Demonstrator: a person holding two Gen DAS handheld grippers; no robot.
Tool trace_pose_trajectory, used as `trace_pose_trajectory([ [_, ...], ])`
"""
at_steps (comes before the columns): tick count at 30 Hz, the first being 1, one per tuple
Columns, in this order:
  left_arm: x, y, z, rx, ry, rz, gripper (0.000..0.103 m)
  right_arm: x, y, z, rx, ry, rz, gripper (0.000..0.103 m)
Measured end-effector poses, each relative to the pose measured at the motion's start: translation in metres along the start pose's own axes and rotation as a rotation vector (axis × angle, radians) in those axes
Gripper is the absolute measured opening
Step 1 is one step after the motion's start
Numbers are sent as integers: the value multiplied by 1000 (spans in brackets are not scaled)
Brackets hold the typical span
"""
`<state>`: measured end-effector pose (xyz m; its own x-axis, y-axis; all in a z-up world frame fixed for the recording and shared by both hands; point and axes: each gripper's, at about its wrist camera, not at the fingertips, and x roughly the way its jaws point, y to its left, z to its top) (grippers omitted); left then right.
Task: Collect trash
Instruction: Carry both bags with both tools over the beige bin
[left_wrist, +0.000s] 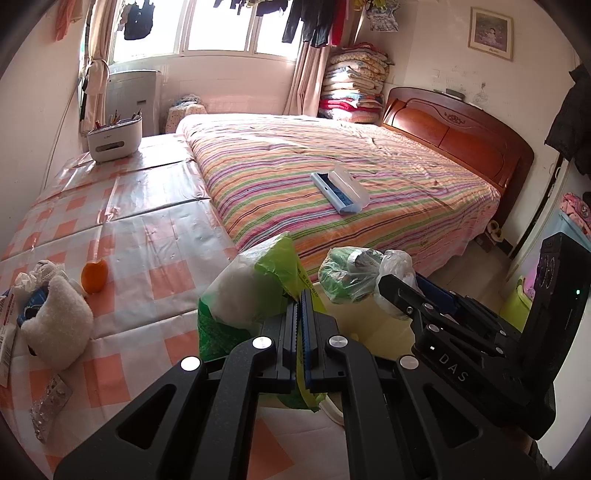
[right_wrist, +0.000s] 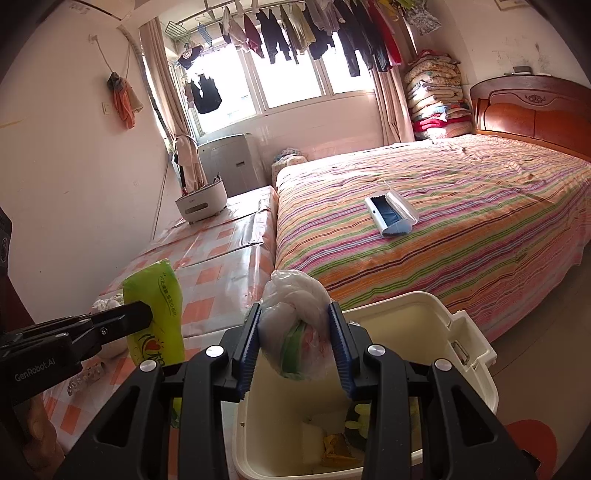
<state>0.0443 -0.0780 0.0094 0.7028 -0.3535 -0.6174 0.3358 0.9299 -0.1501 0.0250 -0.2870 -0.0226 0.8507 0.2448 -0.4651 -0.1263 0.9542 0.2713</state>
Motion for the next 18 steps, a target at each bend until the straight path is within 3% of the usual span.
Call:
trace_pose_trajectory([
  [18,23,-35,-1,60,-35,-110,2,-9,-37,-2,60,-12,-99,35],
])
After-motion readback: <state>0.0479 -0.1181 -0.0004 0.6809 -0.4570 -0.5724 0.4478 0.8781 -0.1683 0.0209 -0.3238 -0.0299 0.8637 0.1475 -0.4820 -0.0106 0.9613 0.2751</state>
